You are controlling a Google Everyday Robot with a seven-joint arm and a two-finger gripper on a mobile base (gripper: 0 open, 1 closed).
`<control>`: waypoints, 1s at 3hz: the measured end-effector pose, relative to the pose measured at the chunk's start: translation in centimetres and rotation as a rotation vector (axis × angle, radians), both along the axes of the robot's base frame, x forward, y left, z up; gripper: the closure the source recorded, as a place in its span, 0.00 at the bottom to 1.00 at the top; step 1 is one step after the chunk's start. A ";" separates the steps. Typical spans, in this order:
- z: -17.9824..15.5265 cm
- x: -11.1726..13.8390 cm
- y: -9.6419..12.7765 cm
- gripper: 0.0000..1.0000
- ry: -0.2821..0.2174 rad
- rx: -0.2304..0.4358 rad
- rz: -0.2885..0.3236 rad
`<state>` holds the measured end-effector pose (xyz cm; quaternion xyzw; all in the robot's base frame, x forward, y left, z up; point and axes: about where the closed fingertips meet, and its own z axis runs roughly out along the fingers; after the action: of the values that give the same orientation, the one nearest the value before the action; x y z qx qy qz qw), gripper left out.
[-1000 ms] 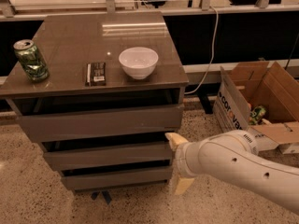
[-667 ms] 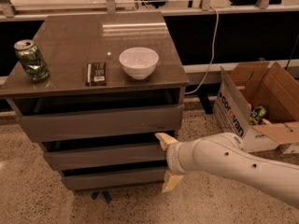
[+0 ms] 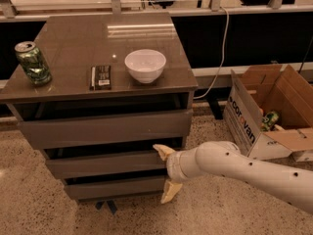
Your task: Open bottom drawer
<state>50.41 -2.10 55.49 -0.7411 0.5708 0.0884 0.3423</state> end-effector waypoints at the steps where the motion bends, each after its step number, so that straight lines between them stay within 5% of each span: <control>1: -4.1 -0.2 1.9 0.00 0.055 0.000 0.028; 3: -11.9 -0.2 5.6 0.00 0.124 0.037 0.031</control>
Offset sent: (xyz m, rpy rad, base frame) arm -0.0002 0.0658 -0.1377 0.0444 0.1327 0.0154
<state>50.24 3.53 43.62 -0.7363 0.5779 0.1501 0.3185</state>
